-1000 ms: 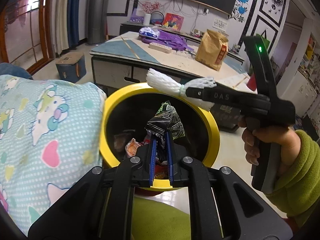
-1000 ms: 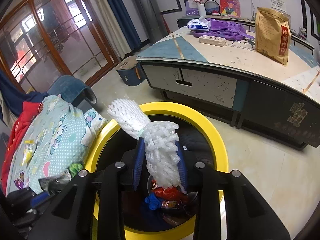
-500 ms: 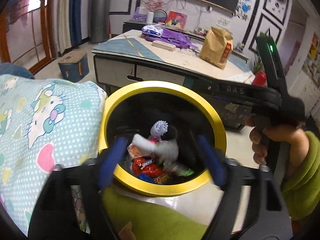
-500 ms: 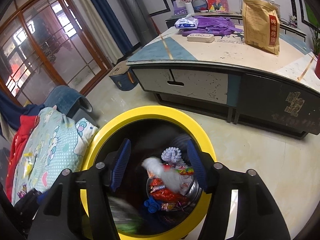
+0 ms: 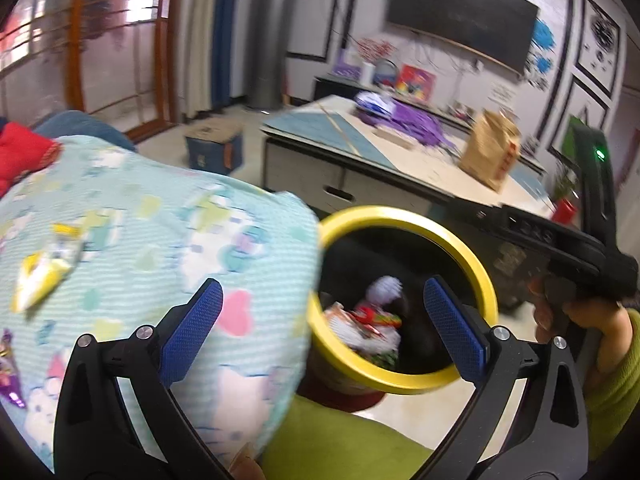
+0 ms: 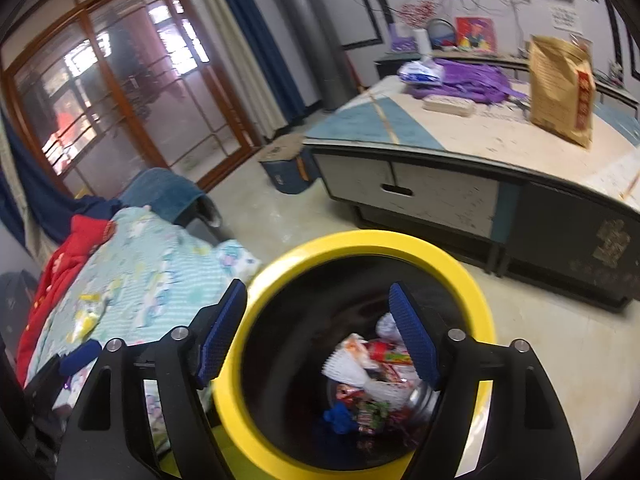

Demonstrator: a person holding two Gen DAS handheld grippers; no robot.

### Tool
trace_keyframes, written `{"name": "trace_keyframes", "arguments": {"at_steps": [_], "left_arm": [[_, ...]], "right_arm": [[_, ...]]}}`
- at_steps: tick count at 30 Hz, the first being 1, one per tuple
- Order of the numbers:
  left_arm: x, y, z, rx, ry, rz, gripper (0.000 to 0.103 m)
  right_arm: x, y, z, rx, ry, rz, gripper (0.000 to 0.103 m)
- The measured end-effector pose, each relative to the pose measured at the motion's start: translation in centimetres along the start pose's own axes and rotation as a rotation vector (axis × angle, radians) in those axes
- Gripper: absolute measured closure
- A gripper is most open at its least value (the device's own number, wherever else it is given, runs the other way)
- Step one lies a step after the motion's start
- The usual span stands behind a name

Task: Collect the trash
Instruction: 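Move both tools back over the last wrappers on the bed, then grasp the purple candy wrapper with the left tool while the right tool grasps the yellow-white wrapper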

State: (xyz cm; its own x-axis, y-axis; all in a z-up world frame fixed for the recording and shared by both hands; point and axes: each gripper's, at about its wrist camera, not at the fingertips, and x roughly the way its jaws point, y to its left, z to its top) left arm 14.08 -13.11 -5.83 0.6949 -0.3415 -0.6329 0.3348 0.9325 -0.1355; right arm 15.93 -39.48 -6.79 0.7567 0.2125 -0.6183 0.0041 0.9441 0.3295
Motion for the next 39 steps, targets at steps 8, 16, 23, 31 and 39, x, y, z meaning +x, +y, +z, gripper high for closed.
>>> {"name": "trace_keyframes", "arguments": {"at_steps": [8, 16, 23, 31, 39], "left_arm": [[-3.6, 4.3, 0.4, -0.082, -0.088, 0.118, 0.010], [-6.8, 8.7, -0.2, -0.151, -0.133, 0.246, 0.010], [-8.8, 13.5, -1.6, -0.242, -0.117, 0.376, 0.010], [-10.3, 18.0, -3.2, -0.358, -0.070, 0.435, 0.010], [-10.0, 21.0, -5.3, -0.457, -0.007, 0.404, 0.010]], "right_arm": [[-0.4, 6.3, 0.4, -0.123, -0.003, 0.098, 0.025], [-0.1, 11.7, -0.3, -0.218, 0.026, 0.162, 0.025], [1.3, 16.2, -0.8, -0.289, 0.063, 0.204, 0.025], [4.2, 21.8, -0.9, -0.335, 0.101, 0.251, 0.025], [8.5, 26.5, -1.4, -0.349, 0.180, 0.284, 0.025]]}}
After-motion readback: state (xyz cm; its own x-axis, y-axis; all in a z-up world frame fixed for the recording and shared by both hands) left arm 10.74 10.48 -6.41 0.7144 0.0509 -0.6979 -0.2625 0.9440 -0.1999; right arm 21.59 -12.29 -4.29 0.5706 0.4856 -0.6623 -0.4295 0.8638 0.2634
